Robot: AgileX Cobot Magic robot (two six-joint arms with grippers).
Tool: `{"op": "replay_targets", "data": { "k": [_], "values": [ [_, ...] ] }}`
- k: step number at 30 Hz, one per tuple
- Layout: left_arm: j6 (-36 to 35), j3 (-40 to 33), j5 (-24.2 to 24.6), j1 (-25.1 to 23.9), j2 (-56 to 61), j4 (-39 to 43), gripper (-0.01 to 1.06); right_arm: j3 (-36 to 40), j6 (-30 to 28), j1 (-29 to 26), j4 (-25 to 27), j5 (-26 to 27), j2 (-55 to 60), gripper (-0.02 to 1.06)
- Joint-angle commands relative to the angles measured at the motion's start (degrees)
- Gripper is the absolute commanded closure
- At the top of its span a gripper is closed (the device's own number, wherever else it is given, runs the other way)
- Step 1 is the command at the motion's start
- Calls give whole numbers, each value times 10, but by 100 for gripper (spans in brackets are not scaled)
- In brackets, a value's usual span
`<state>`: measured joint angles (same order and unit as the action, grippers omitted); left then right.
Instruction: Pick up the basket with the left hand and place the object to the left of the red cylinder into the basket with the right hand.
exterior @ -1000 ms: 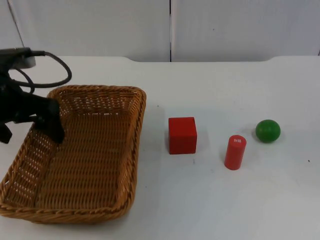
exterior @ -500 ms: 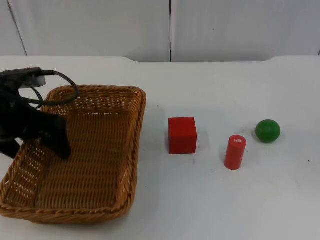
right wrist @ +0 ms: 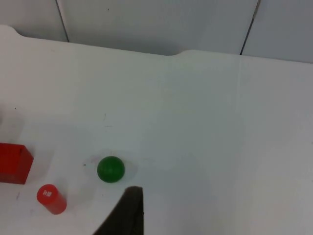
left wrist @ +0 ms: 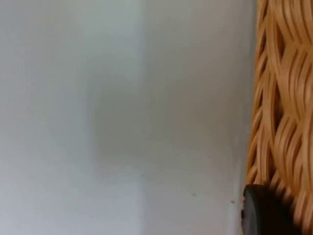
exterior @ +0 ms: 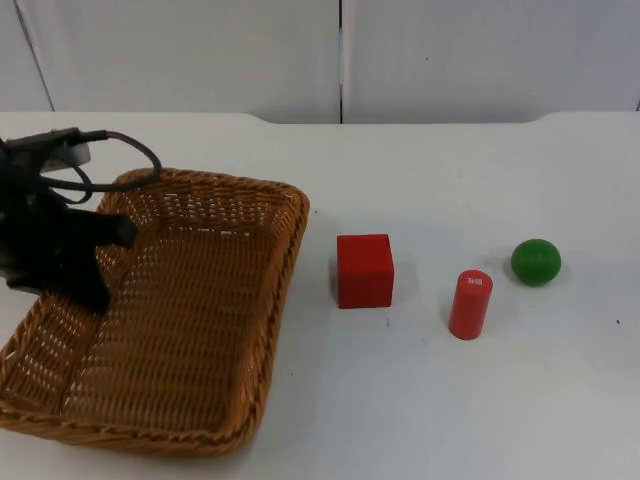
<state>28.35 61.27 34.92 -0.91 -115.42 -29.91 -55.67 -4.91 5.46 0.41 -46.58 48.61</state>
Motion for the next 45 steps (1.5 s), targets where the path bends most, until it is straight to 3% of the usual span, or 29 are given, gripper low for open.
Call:
{"op": "replay_targets", "data": {
  "k": [1,9,13,21,29,37,45],
  "values": [
    [-11,2,6,2,22,-7,105,-4,-6,-2,-4,0,-2,-1],
    [-34,2,60,2,81,2,105,-4,-6,-2,-4,0,-2,-1],
    [-40,1,116,2,127,25,105,-4,-6,-2,-4,-2,-2,-1],
    [-66,-21,134,-6,184,30,105,-4,-6,-2,-4,-16,-2,-1],
    [-15,-67,169,-77,235,-22,105,-4,-7,-2,-4,-17,-2,-1],
    [-10,-67,230,-77,264,-9,105,-4,-7,-2,-4,-17,-2,-1],
    [-10,-67,250,-77,290,-15,105,-4,-7,-2,1,-17,-2,-1]
  ]
}}
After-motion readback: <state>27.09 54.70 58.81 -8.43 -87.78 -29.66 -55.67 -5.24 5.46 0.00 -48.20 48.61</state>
